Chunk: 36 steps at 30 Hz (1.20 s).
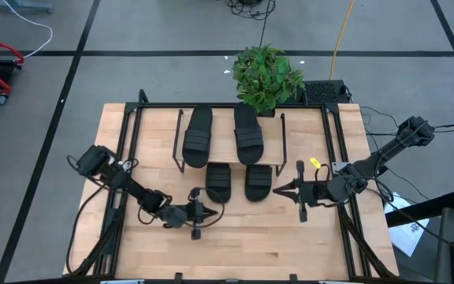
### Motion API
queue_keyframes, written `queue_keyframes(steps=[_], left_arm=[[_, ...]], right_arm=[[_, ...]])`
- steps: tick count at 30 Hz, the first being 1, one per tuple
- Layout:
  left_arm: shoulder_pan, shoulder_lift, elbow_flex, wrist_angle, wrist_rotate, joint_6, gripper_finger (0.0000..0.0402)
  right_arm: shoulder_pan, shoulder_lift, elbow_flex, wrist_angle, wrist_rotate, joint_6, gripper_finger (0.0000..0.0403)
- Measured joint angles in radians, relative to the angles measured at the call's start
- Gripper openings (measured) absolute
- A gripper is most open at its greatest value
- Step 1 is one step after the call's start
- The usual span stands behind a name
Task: Pick and place slides into the shelf
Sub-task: Adjust the shelf
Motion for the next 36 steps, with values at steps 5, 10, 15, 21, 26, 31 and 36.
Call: queue_keyframes(steps=[5,10,15,21,26,31,36], left_arm=[[0.026,0.000,0.000,-0.079,0.006,-0.047,0.0000],[0.046,0.000,0.000,-0.114,-0.006,-0.062,0.0000],[0.069,0.000,0.000,-0.142,0.000,-0.064,0.0000],[0.025,-0.052,-0.001,-0.118,0.054,0.099,0.0000],[-0.087,-0.231,-0.007,-0.208,-0.175,0.279,0.0000],[-0.153,-0.480,-0.063,-0.326,-0.357,0.341,0.0000],[-0.138,-0.739,-0.175,-0.246,-0.413,0.452,0.0000]], right_arm=[[0.000,0.000,0.000,0.000,0.023,0.000,0.0006],[0.000,0.000,0.000,0.001,0.023,-0.001,0.0006],[0.000,0.000,0.000,0.000,0.021,-0.001,0.0006],[0.000,0.000,0.000,0.000,0.021,0.001,0.0006],[0.001,-0.002,0.000,-0.007,0.048,0.023,0.0006],[0.002,-0.035,0.000,-0.047,0.047,0.005,0.0006],[-0.014,-0.104,0.000,-0.097,0.052,0.021,0.0006]])
